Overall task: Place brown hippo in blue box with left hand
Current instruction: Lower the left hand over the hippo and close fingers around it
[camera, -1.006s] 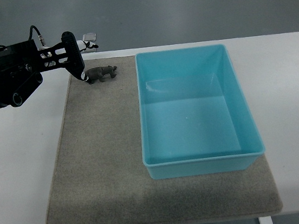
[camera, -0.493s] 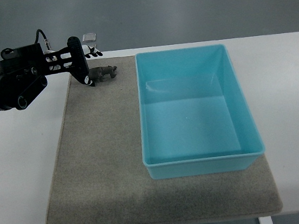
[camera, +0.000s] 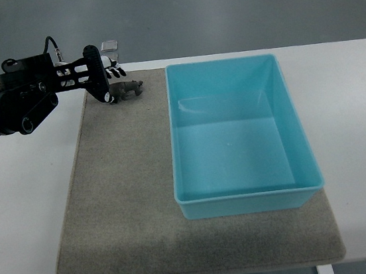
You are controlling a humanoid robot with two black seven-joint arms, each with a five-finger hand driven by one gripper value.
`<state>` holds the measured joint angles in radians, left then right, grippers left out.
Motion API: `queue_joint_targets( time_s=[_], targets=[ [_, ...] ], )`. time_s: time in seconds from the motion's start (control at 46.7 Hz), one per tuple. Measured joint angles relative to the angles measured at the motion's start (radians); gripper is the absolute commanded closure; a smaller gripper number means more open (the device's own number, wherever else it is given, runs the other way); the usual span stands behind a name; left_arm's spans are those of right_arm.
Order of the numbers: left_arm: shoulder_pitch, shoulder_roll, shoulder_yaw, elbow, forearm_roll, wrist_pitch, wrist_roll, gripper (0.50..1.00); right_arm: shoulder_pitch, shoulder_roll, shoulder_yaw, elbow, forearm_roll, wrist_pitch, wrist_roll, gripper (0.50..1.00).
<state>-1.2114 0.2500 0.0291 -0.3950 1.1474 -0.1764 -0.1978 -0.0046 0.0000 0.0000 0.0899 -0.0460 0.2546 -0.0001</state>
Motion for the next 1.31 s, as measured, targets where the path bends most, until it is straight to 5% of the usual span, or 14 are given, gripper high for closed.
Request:
queue_joint_targets(
  time_s=[0.321, 0.664, 0.921, 1.028, 1.306],
  targets=[
    [0.003, 0.000, 0.003, -0.002, 0.000, -0.001, 0.000, 0.836, 0.000, 0.000, 0.000, 0.000, 0.000, 0.000, 0.000, 0.564],
    [0.003, -0.002, 0.014, -0.006, 0.000, -0.002, 0.000, 0.840, 0.000, 0.000, 0.000, 0.000, 0.000, 0.000, 0.000, 0.564],
    [0.001, -0.007, 0.015, -0.006, 0.001, 0.000, 0.000, 0.913, 0.000, 0.000, 0.000, 0.000, 0.000, 0.000, 0.000, 0.564],
    [0.001, -0.007, 0.015, -0.002, 0.001, 0.001, 0.000, 1.000, 0.000, 0.000, 0.000, 0.000, 0.000, 0.000, 0.000, 0.564],
    [0.000, -0.003, 0.015, -0.001, 0.000, 0.002, 0.000, 1.000, 0.000, 0.000, 0.000, 0.000, 0.000, 0.000, 0.000, 0.564]
  ],
)
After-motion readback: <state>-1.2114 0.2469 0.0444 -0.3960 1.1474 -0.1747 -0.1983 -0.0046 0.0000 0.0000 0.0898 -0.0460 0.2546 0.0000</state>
